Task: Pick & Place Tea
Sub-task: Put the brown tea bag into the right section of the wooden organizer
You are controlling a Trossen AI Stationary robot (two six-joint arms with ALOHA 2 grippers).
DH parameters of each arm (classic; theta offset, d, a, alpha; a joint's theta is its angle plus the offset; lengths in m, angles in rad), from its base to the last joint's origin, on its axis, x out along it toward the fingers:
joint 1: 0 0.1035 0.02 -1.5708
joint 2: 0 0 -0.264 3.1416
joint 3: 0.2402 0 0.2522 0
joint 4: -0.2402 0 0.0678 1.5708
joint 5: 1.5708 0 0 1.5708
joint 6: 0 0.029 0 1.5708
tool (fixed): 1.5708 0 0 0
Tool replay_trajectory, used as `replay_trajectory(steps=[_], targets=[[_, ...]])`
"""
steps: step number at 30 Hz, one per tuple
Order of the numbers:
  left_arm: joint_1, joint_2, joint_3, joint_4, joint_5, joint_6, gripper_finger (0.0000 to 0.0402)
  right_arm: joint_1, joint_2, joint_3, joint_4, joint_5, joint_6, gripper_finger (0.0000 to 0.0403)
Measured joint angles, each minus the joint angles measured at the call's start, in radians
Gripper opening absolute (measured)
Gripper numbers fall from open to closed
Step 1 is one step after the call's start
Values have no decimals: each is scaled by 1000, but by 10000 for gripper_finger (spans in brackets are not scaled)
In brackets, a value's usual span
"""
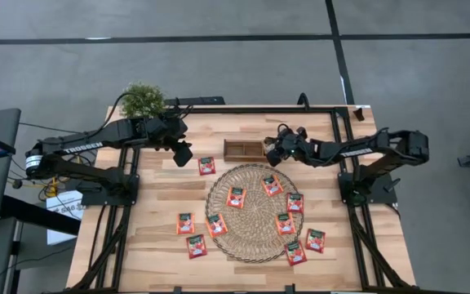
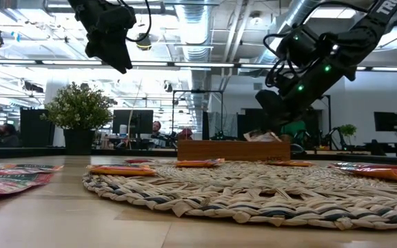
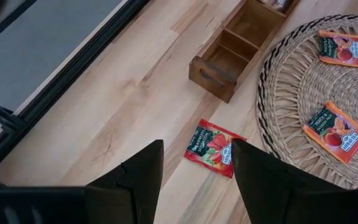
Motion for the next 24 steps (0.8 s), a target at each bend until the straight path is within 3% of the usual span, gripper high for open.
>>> replay_trajectory(steps=[5, 11, 17, 24], targets=[[0, 0, 0, 0, 0, 0, 182, 0, 4, 0, 7, 0, 0, 105], [0, 0, 0, 0, 0, 1, 182, 0, 2, 0, 8, 2, 0, 128], [0, 0, 0, 0, 0, 8, 182, 0, 2, 0, 11, 35, 11, 125], [0, 0, 0, 0, 0, 8, 182, 0, 2, 0, 11, 57, 43, 93]])
